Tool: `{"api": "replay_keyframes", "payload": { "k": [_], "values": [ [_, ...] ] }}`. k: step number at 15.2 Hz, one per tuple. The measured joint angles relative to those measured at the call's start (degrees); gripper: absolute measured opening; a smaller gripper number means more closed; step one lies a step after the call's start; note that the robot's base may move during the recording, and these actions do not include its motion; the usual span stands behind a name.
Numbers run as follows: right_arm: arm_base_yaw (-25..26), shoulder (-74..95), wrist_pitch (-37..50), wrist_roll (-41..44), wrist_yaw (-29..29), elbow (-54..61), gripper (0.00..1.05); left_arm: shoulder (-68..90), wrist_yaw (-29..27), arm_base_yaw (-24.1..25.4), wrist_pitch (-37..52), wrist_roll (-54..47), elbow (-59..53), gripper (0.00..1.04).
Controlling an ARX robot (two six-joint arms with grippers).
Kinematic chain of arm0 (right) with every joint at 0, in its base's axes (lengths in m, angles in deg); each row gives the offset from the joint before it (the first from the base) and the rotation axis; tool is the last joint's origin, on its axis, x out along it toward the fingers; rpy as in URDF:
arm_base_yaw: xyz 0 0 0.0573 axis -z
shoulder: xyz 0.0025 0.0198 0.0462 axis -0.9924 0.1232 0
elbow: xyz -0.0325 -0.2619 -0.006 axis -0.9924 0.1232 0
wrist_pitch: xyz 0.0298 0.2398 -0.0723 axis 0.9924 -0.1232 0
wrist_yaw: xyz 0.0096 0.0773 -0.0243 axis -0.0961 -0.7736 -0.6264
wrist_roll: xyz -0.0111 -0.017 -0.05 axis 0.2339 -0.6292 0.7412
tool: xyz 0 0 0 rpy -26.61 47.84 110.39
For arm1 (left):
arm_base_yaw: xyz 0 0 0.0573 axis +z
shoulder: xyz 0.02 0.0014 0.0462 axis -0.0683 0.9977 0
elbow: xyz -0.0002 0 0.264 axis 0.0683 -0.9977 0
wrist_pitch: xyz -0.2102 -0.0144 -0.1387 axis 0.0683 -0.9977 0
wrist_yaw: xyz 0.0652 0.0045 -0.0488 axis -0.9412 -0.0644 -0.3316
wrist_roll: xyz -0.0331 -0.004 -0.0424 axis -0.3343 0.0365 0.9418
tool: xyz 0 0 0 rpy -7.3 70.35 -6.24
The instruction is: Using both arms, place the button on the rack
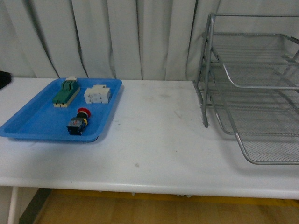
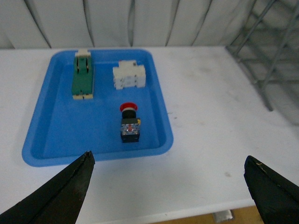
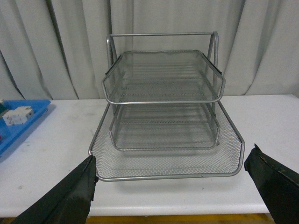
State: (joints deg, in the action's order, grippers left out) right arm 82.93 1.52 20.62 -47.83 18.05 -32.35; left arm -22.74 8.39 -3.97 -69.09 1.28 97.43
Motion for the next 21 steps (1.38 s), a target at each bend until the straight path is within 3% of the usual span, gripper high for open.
{"api": "replay_keyframes", "payload": {
  "k": [2,6,13,21],
  "values": [
    [0.0,0.0,0.0,0.0,0.0,0.0,0.98,23.2,-2.3,-3.0,-0.8,-0.4,12.7,0.98],
    [0.0,0.0,0.0,0.0,0.0,0.0,0.98,46.1,-2.6,-3.9,-8.6,2.1,32.5,0.98],
    [0.0,0.0,0.0,0.0,0.0,0.0,0.98,59.9,-7.6,-0.8,-20.3,0.2,52.8,0.98],
    [0.0,0.0,0.0,0.0,0.0,0.0,0.98,68.0,-9.5,-0.3,-22.0,-1.1,58.5,0.98]
  ]
}}
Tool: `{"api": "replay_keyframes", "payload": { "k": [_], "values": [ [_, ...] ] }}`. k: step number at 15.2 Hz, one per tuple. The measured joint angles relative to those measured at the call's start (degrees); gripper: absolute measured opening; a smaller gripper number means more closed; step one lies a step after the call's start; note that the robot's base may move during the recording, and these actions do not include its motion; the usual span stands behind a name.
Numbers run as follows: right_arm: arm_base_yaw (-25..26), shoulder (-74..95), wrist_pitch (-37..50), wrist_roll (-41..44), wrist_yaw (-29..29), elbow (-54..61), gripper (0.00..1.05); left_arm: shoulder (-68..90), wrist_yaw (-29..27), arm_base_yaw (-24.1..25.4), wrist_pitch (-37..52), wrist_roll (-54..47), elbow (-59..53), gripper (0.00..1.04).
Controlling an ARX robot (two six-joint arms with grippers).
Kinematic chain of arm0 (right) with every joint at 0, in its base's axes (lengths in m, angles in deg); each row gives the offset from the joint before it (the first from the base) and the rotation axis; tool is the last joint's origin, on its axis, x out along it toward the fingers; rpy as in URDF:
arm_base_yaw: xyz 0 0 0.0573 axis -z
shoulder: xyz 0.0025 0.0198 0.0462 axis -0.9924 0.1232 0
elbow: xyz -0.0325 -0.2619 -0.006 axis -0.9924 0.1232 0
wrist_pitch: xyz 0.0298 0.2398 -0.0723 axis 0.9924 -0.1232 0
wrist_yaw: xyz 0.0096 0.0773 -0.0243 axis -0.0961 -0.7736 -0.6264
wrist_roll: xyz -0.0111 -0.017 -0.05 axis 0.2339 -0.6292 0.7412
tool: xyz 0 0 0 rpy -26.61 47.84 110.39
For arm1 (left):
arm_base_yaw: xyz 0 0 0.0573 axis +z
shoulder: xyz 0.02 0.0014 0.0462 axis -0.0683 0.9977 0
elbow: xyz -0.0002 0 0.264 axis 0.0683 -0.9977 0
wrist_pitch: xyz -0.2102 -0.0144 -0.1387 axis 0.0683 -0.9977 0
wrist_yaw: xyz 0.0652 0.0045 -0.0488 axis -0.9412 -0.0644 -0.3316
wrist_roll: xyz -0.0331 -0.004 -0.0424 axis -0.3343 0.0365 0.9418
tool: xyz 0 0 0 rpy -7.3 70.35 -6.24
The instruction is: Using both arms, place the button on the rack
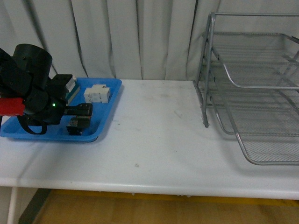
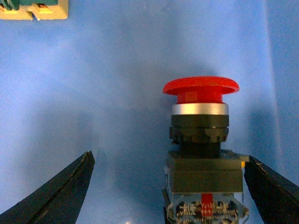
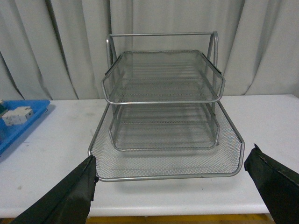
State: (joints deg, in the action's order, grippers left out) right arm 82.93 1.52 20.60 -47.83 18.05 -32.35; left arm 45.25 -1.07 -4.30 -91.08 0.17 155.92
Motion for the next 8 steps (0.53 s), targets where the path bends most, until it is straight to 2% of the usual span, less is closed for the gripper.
{"api": "replay_keyframes", "payload": {
  "k": [2,3,7,8],
  "values": [
    [0.0,0.0,0.0,0.0,0.0,0.0,0.98,1.3,0.0,0.0,0.0,-0.2,1.2,0.97],
    [0.0,0.0,0.0,0.0,0.0,0.0,0.98,1.6,0.0,0.0,-0.1,-0.3,1.2,0.89],
    [0.0,0.0,0.0,0.0,0.0,0.0,0.98,2.0,-0.3,-0.2,-0.4,-1.9,1.7,0.46],
    [0.0,0.0,0.0,0.0,0.0,0.0,0.98,2.0,-0.2,-0.2,-0.2,-2.2,1.7,0.39]
  ]
}}
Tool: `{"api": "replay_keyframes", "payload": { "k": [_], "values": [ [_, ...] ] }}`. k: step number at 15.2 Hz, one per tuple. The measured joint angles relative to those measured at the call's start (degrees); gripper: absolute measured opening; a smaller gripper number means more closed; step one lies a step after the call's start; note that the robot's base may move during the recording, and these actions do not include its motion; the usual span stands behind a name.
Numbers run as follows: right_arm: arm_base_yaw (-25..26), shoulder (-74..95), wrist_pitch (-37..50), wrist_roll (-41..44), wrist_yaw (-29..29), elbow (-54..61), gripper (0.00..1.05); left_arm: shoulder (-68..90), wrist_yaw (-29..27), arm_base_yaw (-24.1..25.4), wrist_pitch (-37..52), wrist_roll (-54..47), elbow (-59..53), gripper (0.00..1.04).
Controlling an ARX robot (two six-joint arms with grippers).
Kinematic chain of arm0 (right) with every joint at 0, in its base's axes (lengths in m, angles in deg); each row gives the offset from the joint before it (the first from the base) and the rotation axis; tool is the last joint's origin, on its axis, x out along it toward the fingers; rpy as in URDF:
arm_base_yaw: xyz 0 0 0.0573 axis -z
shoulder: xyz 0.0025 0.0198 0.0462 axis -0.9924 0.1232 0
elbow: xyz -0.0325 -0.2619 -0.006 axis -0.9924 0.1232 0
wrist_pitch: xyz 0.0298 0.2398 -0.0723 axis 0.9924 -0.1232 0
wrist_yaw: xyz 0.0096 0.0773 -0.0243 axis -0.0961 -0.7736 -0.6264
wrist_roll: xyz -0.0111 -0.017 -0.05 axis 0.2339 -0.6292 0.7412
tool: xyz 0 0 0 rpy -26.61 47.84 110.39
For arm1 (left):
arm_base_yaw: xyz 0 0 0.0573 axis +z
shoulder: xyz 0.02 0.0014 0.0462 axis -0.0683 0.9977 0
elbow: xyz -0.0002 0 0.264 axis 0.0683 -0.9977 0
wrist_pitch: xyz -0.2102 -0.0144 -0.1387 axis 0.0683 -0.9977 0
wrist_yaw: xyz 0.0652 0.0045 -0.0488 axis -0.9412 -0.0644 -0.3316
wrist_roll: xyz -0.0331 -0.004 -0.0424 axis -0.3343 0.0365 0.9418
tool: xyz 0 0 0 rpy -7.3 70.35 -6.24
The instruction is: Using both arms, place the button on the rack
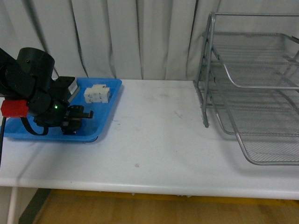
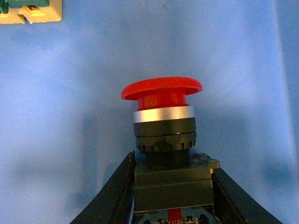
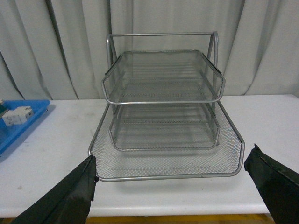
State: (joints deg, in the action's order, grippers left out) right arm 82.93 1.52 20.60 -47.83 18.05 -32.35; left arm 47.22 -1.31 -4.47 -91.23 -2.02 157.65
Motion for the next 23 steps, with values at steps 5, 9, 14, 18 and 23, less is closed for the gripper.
{"api": "replay_keyframes", "payload": {
  "k": [5,9,14,18,23],
  "values": [
    [0.0,0.0,0.0,0.0,0.0,0.0,0.98,-7.6,1.6,0.0,4.2,-0.2,-7.3,0.37],
    [0.0,0.0,0.0,0.0,0.0,0.0,0.98,-29.4,4.2,-0.2,12.6,-0.2,-24.1,0.37],
    [0.0,0.0,0.0,0.0,0.0,0.0,0.98,-50.5,5.7,-0.6,17.4,1.4,-48.8,0.37],
    [0.0,0.0,0.0,0.0,0.0,0.0,0.98,-52.2,4.5,-2.0,18.6,2.4,-51.4,0.37],
    [0.0,0.0,0.0,0.0,0.0,0.0,0.98,-52.2,4.4,-2.0,19.2,2.5,-51.8,0.36]
  ]
}}
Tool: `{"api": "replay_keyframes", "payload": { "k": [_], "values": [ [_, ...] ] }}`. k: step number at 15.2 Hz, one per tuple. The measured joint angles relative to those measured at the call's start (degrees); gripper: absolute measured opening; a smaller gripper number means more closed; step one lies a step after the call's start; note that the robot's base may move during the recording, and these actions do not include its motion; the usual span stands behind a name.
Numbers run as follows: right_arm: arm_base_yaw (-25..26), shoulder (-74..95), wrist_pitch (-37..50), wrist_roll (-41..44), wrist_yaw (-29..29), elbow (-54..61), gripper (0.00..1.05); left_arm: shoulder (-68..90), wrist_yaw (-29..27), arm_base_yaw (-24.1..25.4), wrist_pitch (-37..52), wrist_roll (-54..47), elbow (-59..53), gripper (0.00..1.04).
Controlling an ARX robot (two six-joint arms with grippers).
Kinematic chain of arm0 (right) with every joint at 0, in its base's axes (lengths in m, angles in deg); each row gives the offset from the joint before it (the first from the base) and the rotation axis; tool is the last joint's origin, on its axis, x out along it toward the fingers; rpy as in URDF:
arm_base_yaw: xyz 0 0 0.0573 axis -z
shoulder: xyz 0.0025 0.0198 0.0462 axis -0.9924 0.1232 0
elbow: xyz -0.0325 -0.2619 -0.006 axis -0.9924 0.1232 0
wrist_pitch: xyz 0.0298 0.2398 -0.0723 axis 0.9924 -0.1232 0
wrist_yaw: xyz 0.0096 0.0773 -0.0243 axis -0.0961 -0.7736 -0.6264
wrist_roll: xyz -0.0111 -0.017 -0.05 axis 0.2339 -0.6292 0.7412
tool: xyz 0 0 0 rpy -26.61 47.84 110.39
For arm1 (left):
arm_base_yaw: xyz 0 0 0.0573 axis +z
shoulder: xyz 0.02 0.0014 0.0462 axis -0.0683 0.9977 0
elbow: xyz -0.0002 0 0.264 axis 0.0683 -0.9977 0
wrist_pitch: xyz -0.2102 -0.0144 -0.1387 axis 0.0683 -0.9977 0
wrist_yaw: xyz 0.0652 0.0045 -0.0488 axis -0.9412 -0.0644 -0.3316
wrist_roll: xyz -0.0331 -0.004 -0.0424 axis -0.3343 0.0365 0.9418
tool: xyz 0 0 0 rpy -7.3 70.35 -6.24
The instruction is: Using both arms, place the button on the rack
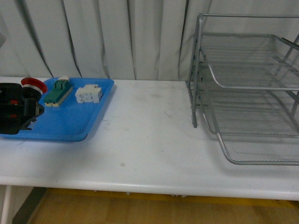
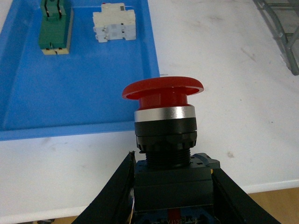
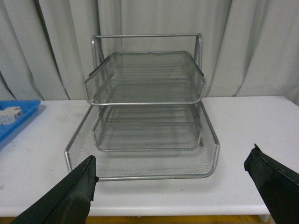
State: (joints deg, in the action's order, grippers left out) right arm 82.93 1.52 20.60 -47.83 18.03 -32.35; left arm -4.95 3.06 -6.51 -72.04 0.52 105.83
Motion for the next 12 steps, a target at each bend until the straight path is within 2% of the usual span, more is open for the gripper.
{"api": "replay_keyframes", "payload": {
  "k": [8,12],
  "values": [
    [0.0,0.0,-0.1,0.0,0.0,0.0,0.98,0.0,0.9,1.0,0.8,-0.1,-1.4,0.36],
    [0.0,0.0,0.1,0.0,0.0,0.0,0.98,0.0,1.1,-0.1,1.4,0.0,-1.6,0.36]
  ]
}}
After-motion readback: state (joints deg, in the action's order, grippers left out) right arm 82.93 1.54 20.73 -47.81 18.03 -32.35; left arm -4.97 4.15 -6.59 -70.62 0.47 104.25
